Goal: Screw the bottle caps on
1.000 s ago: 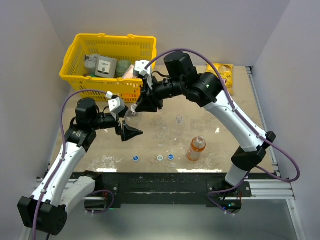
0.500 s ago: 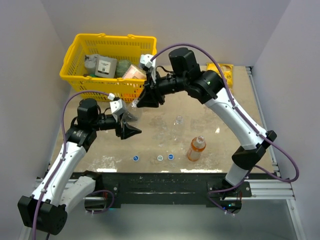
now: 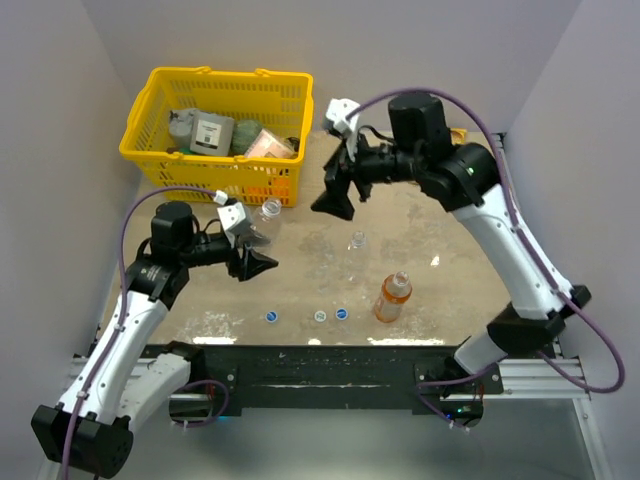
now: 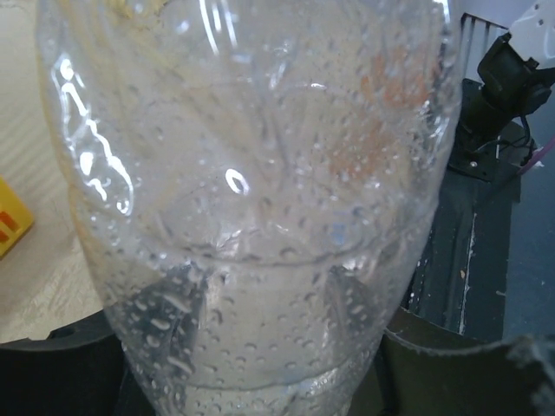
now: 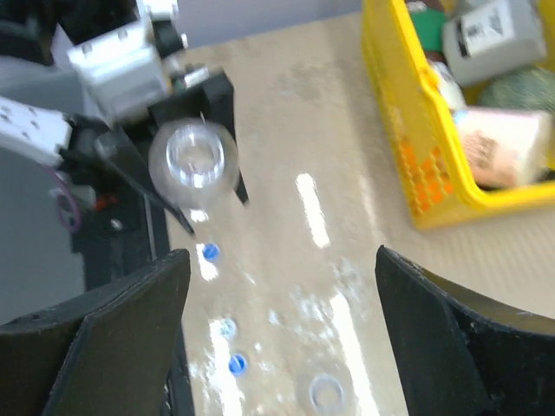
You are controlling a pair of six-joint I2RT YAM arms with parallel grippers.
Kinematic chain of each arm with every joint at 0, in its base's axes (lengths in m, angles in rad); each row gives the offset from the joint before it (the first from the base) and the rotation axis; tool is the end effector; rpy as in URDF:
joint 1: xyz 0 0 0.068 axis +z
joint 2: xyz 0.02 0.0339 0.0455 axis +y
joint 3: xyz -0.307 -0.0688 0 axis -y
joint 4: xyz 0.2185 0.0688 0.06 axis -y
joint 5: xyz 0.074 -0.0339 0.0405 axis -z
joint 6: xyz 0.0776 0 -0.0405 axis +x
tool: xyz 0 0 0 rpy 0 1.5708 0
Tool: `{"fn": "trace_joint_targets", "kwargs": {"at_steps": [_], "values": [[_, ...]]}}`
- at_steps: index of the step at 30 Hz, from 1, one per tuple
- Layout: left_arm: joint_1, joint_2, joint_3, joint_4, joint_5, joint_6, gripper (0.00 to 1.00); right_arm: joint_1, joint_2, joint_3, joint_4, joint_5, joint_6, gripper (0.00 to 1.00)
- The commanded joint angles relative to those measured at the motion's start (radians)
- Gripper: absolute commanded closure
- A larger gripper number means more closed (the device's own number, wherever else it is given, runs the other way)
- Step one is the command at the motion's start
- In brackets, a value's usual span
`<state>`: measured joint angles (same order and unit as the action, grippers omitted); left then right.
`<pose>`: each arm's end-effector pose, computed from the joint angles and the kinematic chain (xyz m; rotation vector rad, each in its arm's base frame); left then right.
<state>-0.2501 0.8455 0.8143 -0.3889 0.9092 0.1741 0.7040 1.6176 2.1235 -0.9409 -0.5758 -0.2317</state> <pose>0.1280 -0.0959 0.3468 0.9593 1.6792 -0.9458 0.2185 0.2410 0.5199 -1.2409 1.6169 0.8756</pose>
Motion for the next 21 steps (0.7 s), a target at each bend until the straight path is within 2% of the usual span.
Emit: {"fn": "trace_joint_targets", "kwargs": {"at_steps": [1, 2, 3, 5, 8, 14, 17, 20, 21], "values": [[-0.002, -0.016, 0.081, -0.086, -0.096, 0.030, 0.78, 0.111, -0.241, -0.222, -0.104, 0.106, -0.225, 0.08], [0.002, -0.016, 0.088, -0.097, -0.151, 0.033, 0.81, 0.158, -0.275, -0.390, -0.086, 0.160, -0.253, 0.11], [0.002, -0.017, 0.092, -0.100, -0.182, 0.022, 0.83, 0.207, -0.316, -0.472, -0.040, 0.251, -0.277, 0.20], [0.003, -0.022, 0.091, -0.082, -0.293, -0.011, 0.99, 0.316, -0.392, -0.676, 0.010, 0.318, -0.331, 0.25], [0.008, -0.025, 0.098, -0.064, -0.367, -0.028, 1.00, 0.397, -0.400, -0.819, 0.076, 0.399, -0.379, 0.38], [0.029, -0.034, 0.103, -0.001, -0.561, -0.122, 1.00, 0.525, -0.266, -0.832, 0.122, 0.488, -0.494, 0.55], [0.031, -0.039, 0.118, 0.025, -0.640, -0.160, 1.00, 0.531, -0.174, -0.807, 0.154, 0.498, -0.462, 0.56], [0.038, -0.057, 0.144, 0.062, -0.758, -0.203, 1.00, 0.531, -0.088, -0.769, 0.201, 0.487, -0.356, 0.57], [0.043, -0.066, 0.155, 0.076, -0.792, -0.225, 1.00, 0.531, -0.069, -0.758, 0.243, 0.487, -0.277, 0.57]]}}
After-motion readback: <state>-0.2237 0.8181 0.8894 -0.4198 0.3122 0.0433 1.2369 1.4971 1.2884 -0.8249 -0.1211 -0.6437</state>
